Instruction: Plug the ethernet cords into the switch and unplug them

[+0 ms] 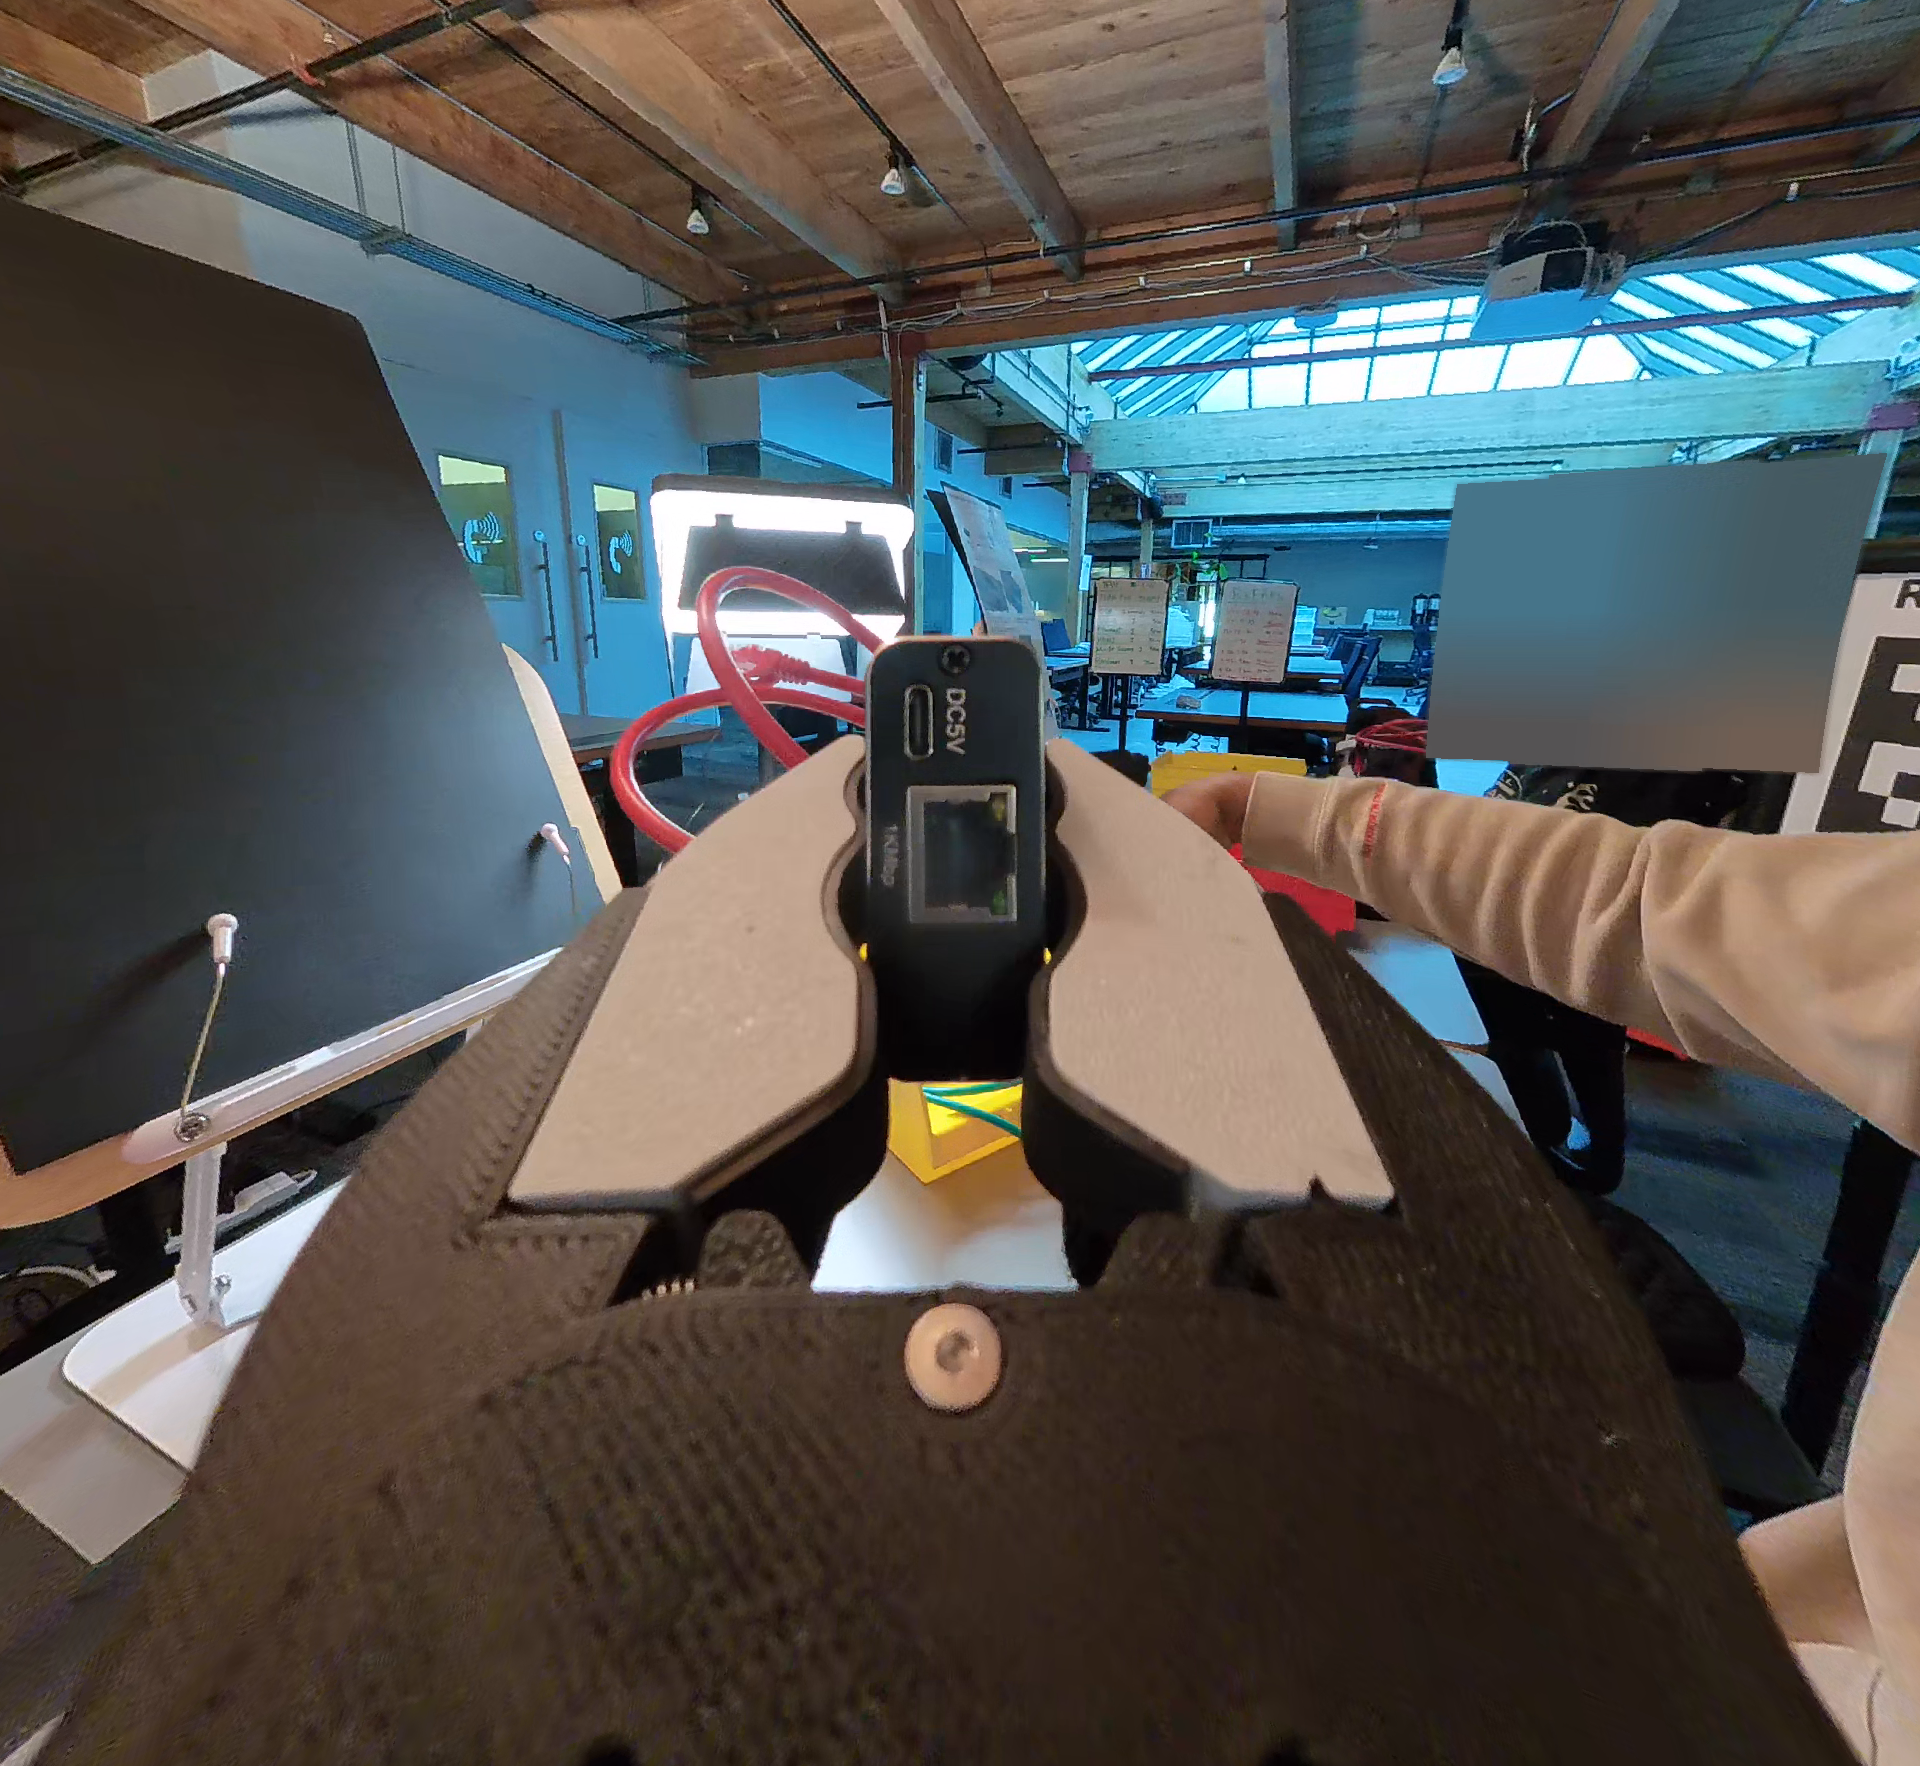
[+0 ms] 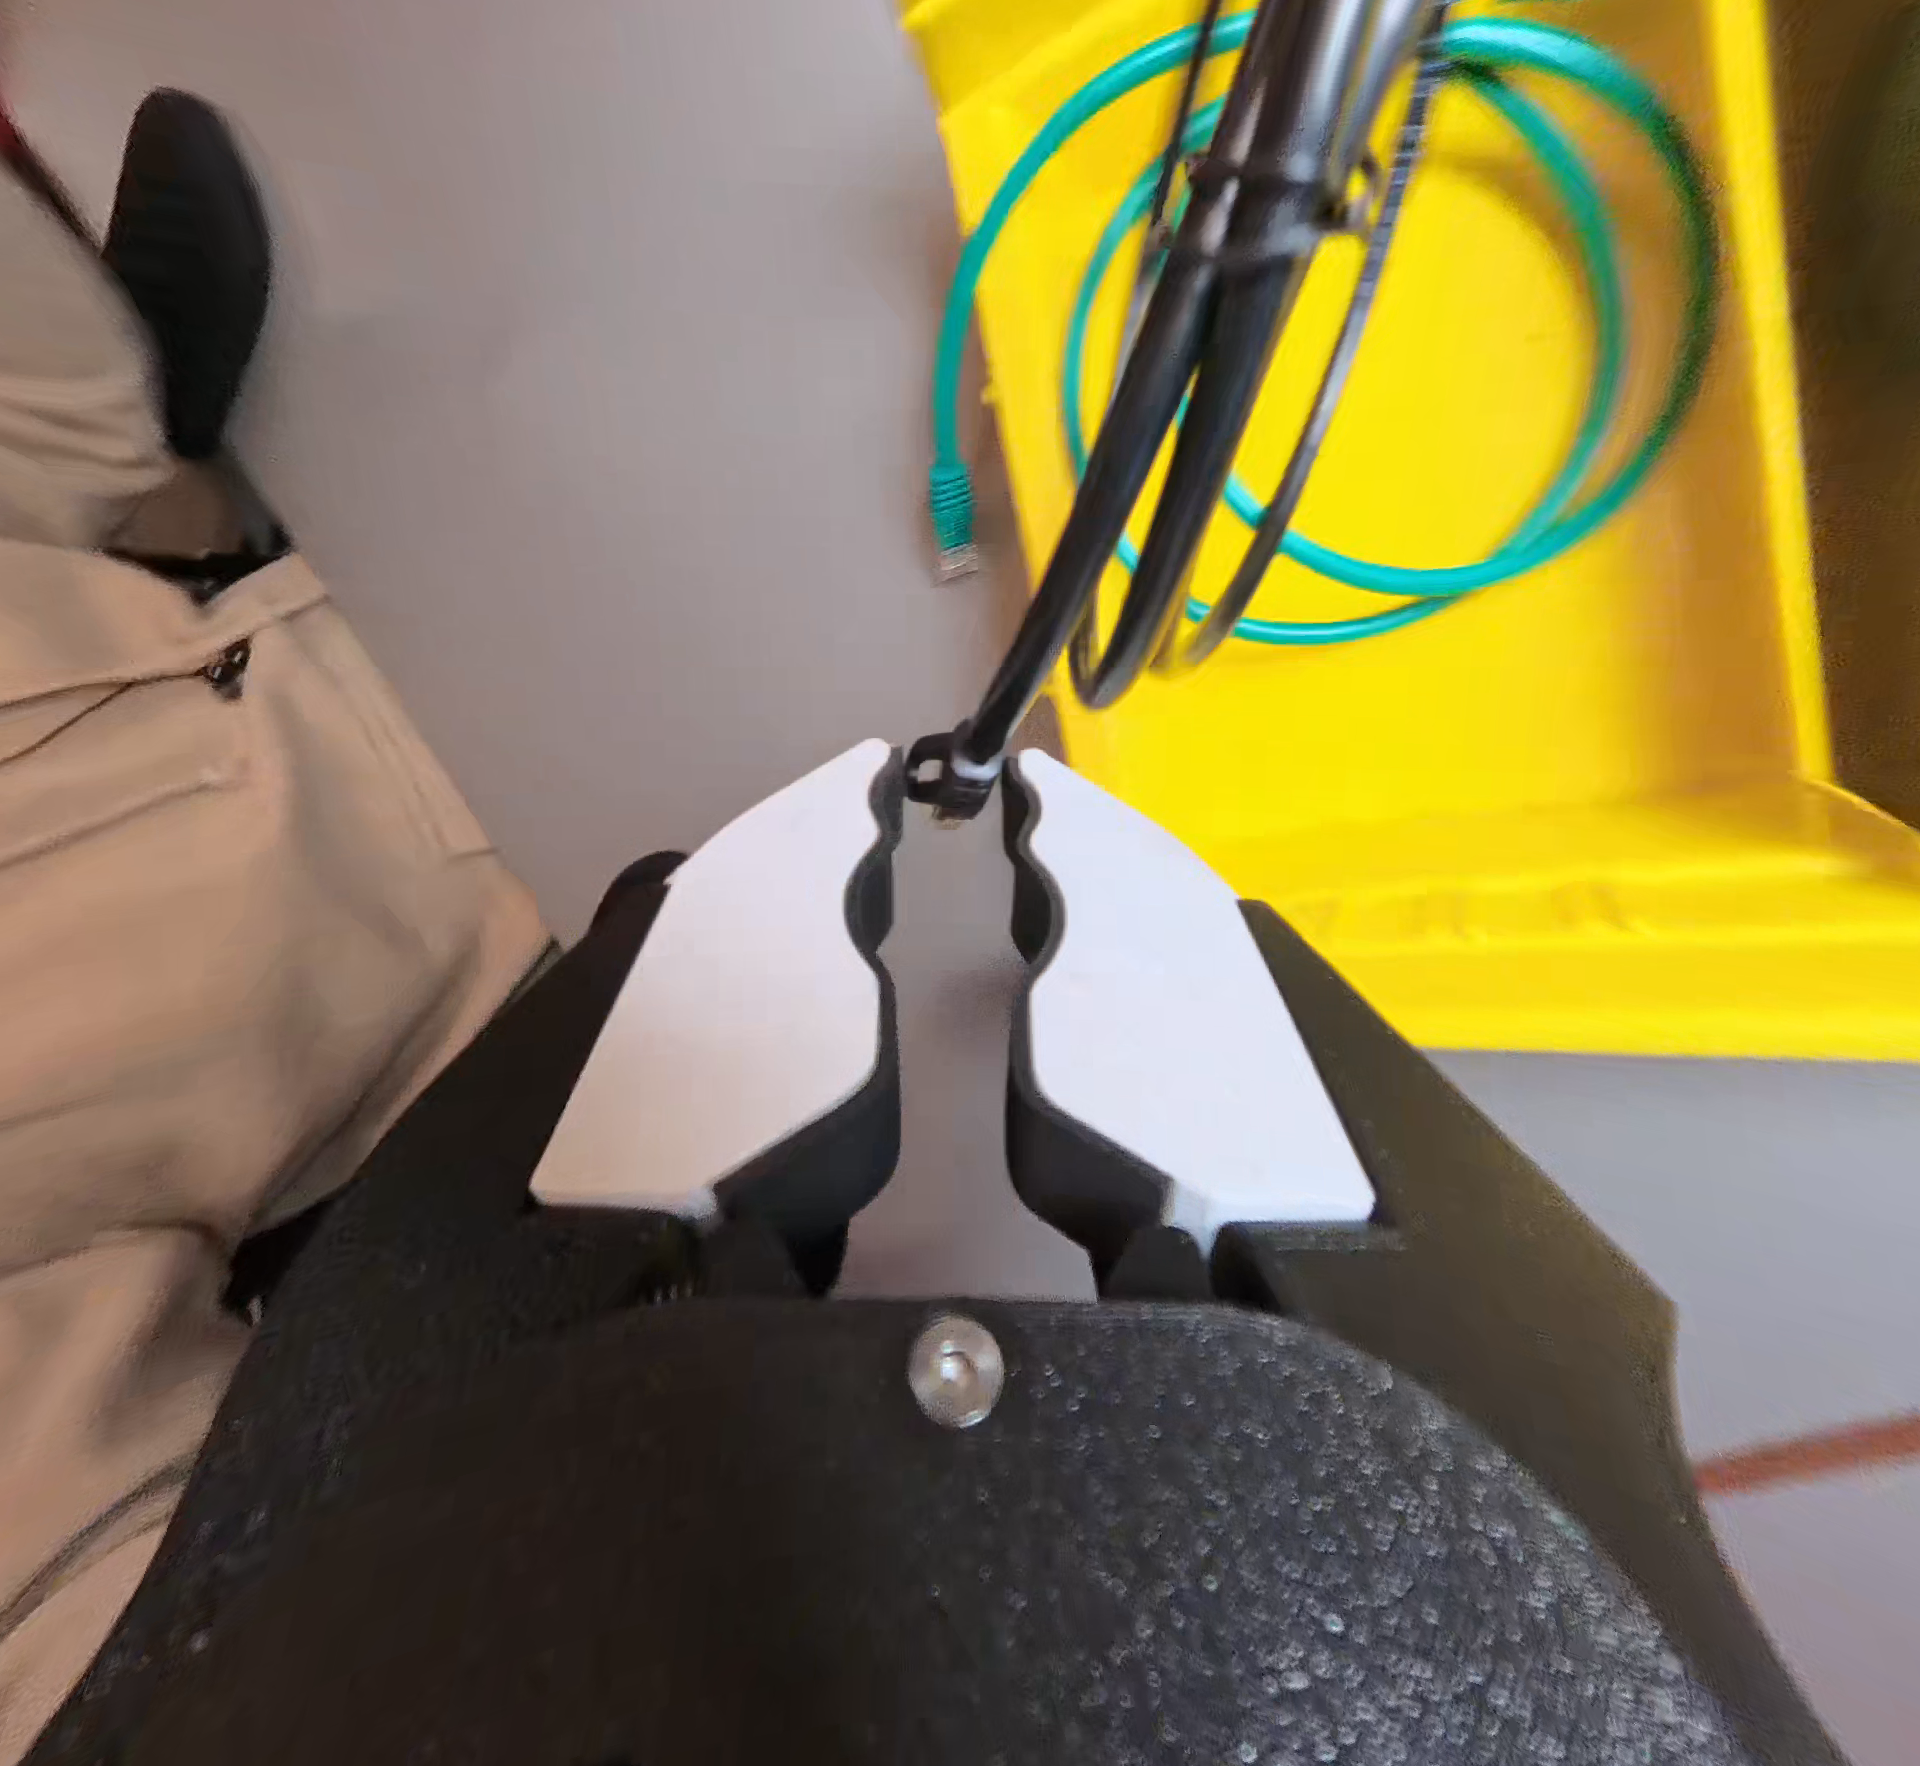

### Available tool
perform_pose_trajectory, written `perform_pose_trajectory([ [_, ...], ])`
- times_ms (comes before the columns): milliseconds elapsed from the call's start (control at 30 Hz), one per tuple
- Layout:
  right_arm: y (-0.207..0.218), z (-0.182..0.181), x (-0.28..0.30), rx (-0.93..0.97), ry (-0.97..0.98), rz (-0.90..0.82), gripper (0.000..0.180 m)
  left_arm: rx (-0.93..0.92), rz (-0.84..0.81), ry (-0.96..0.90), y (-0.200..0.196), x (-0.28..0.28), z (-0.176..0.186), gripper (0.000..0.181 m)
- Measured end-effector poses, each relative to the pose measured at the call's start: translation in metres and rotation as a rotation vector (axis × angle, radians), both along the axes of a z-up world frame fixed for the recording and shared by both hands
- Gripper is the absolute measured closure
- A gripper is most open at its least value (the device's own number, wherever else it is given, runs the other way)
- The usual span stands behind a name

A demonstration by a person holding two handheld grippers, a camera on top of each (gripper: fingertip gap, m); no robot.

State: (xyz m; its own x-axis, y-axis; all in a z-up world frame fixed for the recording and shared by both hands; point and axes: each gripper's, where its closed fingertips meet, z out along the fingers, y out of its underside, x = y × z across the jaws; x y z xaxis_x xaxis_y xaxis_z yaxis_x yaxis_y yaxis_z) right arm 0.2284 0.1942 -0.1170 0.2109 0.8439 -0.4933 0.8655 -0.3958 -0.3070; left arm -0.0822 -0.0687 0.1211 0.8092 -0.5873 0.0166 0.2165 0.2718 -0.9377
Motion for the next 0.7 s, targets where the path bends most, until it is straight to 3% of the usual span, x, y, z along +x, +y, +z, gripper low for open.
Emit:
perform_pose_trajectory([
  [133,0.055,0.008,0.021,0.196,-0.11,-0.124,0.144,-0.017,-0.005,0.005,0.004,0.001,-0.004,0.154],
  [300,0.079,0.04,0.001,0.482,-0.041,-0.169,0.145,-0.033,-0.007,0.008,0.008,0.001,-0.009,0.154],
  [533,0.01,0.045,-0.076,0.661,0.188,0.0,0.143,-0.047,-0.019,0.0,0.013,0.004,-0.014,0.154],
  [700,-0.083,0.088,-0.155,0.535,0.655,0.089,0.145,-0.035,-0.041,-0.045,0.017,0.007,-0.015,0.154],
])
